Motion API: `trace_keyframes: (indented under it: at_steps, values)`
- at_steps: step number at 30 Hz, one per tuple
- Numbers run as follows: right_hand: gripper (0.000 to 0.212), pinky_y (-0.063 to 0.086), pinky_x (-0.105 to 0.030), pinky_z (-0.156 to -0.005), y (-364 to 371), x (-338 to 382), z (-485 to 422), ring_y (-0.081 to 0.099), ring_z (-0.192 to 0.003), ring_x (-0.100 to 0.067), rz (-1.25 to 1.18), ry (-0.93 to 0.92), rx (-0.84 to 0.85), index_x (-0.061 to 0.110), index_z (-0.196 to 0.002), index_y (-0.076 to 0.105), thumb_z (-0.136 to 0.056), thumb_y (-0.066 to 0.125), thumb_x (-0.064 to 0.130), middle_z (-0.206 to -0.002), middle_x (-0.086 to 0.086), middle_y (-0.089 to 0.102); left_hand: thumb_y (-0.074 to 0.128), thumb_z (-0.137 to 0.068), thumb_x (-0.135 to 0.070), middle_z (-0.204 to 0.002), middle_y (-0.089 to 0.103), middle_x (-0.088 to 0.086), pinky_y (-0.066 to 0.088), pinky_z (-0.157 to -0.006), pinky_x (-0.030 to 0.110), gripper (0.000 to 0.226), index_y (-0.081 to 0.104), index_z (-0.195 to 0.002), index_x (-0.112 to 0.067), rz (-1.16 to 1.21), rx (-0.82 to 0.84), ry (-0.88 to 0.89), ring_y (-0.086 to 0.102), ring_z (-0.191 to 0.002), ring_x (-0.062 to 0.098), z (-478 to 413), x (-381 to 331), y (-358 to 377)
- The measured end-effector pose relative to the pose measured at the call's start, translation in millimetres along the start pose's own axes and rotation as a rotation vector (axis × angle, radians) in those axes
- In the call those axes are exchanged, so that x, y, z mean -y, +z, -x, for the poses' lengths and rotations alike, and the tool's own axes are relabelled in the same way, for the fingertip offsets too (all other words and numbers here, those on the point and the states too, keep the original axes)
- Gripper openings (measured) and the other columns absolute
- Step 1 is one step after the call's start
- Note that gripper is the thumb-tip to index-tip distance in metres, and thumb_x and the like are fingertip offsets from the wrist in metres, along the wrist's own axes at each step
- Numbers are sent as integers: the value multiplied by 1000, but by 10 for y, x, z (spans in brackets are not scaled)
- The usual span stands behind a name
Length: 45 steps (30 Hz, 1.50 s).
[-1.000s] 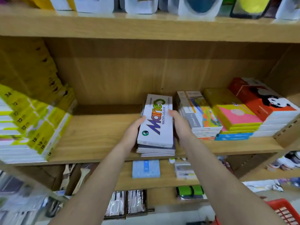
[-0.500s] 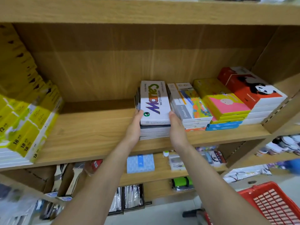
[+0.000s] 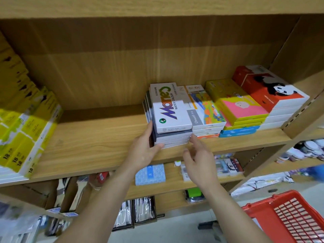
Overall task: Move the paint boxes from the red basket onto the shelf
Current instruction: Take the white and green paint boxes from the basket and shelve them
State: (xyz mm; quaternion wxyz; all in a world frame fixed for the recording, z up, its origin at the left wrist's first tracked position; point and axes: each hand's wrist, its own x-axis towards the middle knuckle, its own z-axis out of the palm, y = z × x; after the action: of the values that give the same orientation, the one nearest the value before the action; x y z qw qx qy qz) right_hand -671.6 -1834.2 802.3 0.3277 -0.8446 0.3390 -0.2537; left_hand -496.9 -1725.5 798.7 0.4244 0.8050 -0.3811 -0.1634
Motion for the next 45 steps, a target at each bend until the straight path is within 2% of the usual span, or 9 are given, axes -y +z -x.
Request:
trace_keyframes:
  at_steps: [2,12,20,24,26,29,36,41,45]
  values:
    - [62,47,-33,-97,-23,-36,13,59,-119,-25,55,-11,2,7,-158,40,-100,59,19,-136,-7,62,73,-89,-32,-139,63,-11,51,-102,41,89,16,-157,-42,-35,-11,20,62,-121,16,-25,-16,43]
    - [65,49,-34,-99,-59,-63,-3,57,-120,-18,6,20,38,10,-159,36,-100,61,22,-135,-1,61,85,-77,-29,-138,63,-6,50,-103,37,106,17,-157,-39,-113,-10,13,60,-120,17,-107,-38,65]
    - [61,47,-34,-101,-234,-191,-17,56,-124,-21,39,-51,139,14,-157,41,-99,61,20,-140,-2,56,81,-83,-32,-128,69,-4,42,-86,24,81,34,-149,-34,-233,-184,-22,64,-108,16,40,-100,196]
    - [55,49,-40,-107,-464,-394,86,54,-129,-23,82,-62,141,13,-151,50,-100,64,26,-144,-4,54,70,-87,-48,-138,60,-5,45,-105,36,71,41,-148,-28,-301,-313,-30,54,-127,18,441,-163,249]
    - [49,52,-42,-103,-617,-613,188,56,-127,-26,115,-64,108,11,-145,57,-99,66,26,-138,-4,58,62,-86,-53,-128,54,-18,42,-102,28,57,47,-138,-35,-301,-357,74,49,-120,6,734,-223,378]
    - [45,51,-41,-99,-886,-1064,376,58,-124,-30,186,23,60,9,-139,63,-98,67,27,-132,-8,63,59,-83,-51,-112,50,-25,41,-86,16,40,54,-121,-37,-255,-184,169,49,-104,-3,1013,-375,783]
    - [52,50,-49,-101,-1664,-2531,1081,59,-122,-44,342,411,38,5,-137,62,-93,70,30,-130,-21,64,62,-91,-48,-144,50,-8,44,-102,34,51,52,-137,-29,-427,402,177,47,-134,18,830,-669,2344]
    - [57,49,-48,-102,-1996,-3586,1720,60,-118,-47,369,703,118,1,-137,60,-90,73,30,-126,-28,61,63,-89,-50,-140,51,2,47,-96,35,58,52,-139,-20,-533,648,191,52,-127,23,686,-736,3506]
    - [65,46,-48,-108,-1896,-4305,2049,55,-128,-46,338,890,243,4,-148,52,-93,69,35,-140,-26,55,70,-87,-44,-137,54,11,43,-96,35,65,52,-140,-13,-563,762,166,53,-127,31,644,-568,4354]
